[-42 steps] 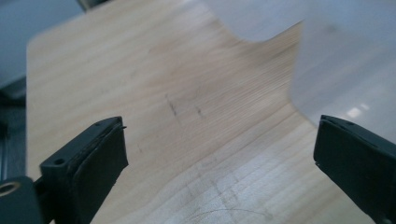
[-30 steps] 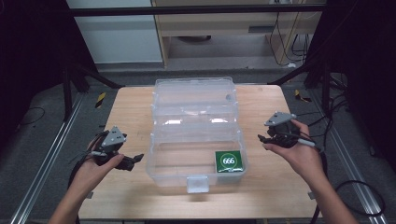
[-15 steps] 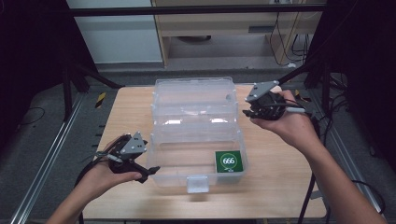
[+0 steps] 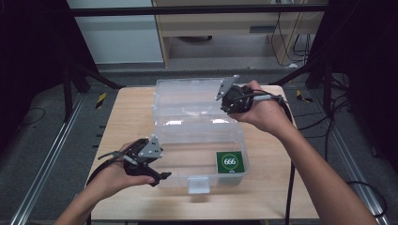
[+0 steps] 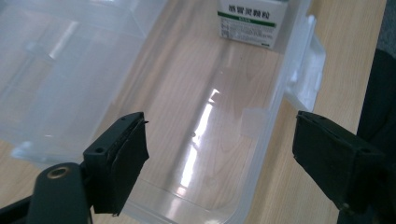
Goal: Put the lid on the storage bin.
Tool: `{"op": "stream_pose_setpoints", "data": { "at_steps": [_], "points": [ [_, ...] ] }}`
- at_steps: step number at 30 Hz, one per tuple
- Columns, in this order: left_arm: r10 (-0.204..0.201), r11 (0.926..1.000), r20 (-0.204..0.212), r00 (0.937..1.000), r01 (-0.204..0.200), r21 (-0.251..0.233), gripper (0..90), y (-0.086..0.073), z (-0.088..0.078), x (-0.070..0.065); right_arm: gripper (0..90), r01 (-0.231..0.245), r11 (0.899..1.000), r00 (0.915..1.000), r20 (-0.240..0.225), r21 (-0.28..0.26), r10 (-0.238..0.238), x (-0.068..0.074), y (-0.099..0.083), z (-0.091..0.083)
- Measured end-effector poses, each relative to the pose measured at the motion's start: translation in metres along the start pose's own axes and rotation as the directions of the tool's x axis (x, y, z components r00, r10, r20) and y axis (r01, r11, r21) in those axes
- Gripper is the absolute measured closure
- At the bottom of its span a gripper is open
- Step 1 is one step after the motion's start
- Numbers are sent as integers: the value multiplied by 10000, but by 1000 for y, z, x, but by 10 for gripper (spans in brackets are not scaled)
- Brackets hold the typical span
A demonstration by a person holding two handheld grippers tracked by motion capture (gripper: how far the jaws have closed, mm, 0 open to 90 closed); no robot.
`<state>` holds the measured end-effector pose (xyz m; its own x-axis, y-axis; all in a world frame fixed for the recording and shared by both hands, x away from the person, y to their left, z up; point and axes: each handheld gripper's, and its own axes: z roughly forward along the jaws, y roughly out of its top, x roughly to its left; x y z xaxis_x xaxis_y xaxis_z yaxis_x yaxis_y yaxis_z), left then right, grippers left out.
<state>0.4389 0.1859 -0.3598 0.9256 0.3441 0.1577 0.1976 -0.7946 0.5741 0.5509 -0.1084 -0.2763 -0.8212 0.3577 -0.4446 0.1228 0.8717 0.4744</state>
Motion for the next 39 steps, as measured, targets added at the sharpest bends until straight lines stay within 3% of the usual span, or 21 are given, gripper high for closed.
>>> {"op": "stream_pose_setpoints", "data": {
  "at_steps": [7,10,12,16,20,21,30,39],
  "points": [
    [140,9999,312,9994,-142,67,154,-2,10,-5,555,42,9997,9999,-93,247,-40,4,1,17],
    [24,10000,464,9989,-27,76,150,-2,12,-5,542,151,9995,9998,-111,277,-148,3,2,19],
    [111,9997,466,9989,-121,221,151,-2,15,-7,514,610,9971,9980,-168,458,-603,3,4,22],
    [276,9984,543,9981,-302,480,167,-4,20,-9,561,747,9953,9965,-428,613,-721,1,6,28],
    [131,9990,511,9986,-152,417,224,-8,22,-10,622,882,9938,9949,-559,676,-844,1,8,33],
    [120,9990,732,9972,-151,429,255,-10,25,-10,633,1000,9920,9936,-595,767,-955,1,9,35],
    [307,9977,818,9962,-355,572,319,-9,31,-12,694,1593,9823,9839,-980,985,-1497,1,13,40],
    [483,9946,1104,9927,-579,861,448,-7,40,-13,740,1768,9784,9797,-1143,1069,-1645,-1,12,43]
  ]
}}
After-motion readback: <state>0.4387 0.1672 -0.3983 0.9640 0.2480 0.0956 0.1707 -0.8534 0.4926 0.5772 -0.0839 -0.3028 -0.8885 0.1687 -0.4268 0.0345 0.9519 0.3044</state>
